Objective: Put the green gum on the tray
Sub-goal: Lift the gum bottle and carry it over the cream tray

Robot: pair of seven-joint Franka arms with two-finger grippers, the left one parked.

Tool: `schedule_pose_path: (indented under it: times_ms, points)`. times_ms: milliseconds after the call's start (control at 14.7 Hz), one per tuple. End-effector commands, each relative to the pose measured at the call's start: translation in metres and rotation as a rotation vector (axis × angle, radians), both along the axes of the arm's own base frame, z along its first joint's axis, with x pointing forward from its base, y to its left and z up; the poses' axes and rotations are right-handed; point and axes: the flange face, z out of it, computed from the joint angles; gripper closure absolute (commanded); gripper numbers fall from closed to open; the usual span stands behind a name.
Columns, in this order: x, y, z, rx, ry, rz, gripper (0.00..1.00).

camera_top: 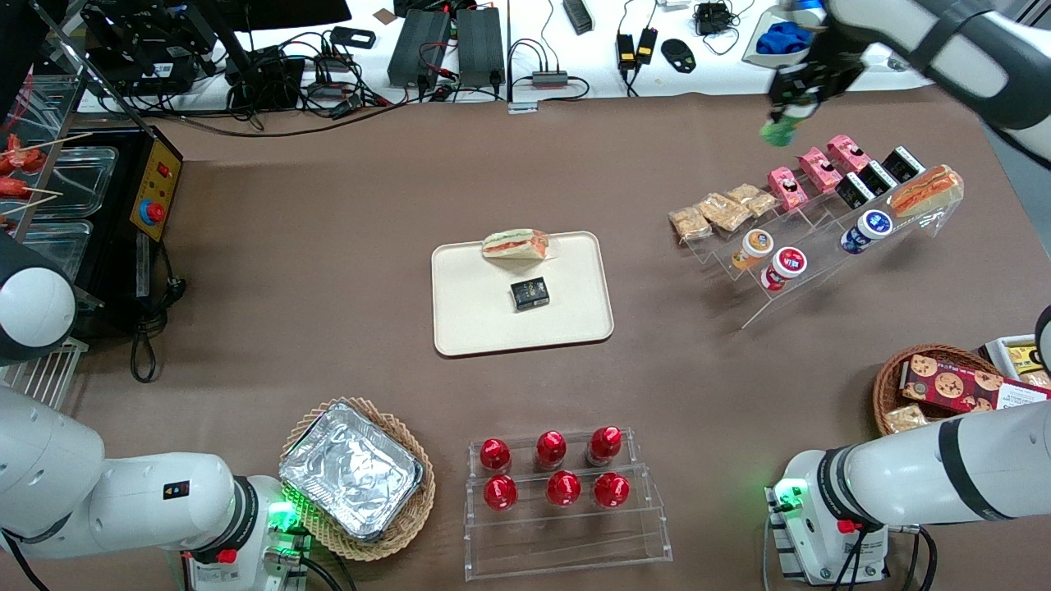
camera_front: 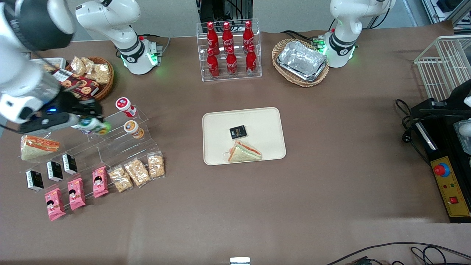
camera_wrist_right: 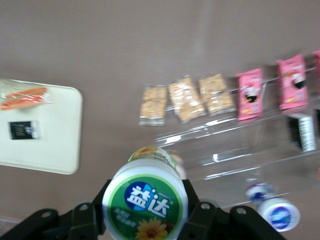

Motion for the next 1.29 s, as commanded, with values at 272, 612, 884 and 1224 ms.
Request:
schedule_pose_path:
  times_ms: [272, 612, 884, 1224]
  points:
    - [-0.046, 0.214, -0.034, 0.003, 0.054, -0.327, 0.69]
    - [-0.09, 0.28, -0.13, 0.042, 0.008, -0.461, 0.69]
    - [-0.121, 0.303, -0.216, 0.014, 0.009, -0.511, 0.69]
    - [-0.148, 0.338, -0.305, -0.022, -0.028, -0.552, 0.69]
